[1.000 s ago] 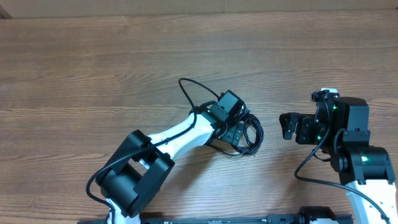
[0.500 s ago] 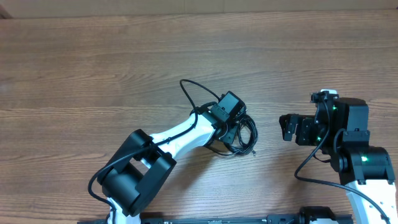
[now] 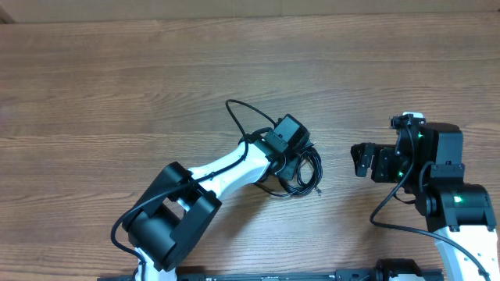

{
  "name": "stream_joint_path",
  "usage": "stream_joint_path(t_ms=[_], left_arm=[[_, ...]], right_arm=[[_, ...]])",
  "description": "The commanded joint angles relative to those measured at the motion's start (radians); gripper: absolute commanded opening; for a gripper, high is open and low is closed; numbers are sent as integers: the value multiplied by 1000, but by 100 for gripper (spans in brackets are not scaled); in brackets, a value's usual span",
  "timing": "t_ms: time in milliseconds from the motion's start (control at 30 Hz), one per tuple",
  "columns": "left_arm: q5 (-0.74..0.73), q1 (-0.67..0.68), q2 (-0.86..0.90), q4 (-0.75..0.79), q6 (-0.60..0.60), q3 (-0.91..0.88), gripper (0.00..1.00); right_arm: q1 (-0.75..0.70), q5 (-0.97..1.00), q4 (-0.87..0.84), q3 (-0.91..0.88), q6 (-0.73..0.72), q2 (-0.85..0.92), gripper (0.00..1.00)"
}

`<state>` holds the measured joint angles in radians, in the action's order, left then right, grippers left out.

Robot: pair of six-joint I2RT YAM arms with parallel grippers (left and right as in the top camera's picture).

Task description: Untangle cables

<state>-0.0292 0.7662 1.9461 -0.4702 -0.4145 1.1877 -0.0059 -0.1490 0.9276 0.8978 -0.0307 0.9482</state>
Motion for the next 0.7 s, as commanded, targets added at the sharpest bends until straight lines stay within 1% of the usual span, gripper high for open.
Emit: stream_joint_path(t_ms=[0,133,167,200,467,667], left_arm=[[-16,-2,19,-43,10,24,4],[-14,-2,19,-118,11,96,4],[-10,-2,19,-175,15,151,4],[-5,-2,19,-197,16,172,4],[65,-2,18,-388,19,349,4],[66,-15,17,-462,19,432,4]], right_arm=[[-1,6,-4,25,-8,-2,100],[-1,6,-3,25,-8,-2,100],[-1,6,-2,25,-7,-2,100],[-1,6,-1,25,-7,-2,100],[-1,6,2,25,-7,-2,100],[-1,6,2,25,-7,-2,100]])
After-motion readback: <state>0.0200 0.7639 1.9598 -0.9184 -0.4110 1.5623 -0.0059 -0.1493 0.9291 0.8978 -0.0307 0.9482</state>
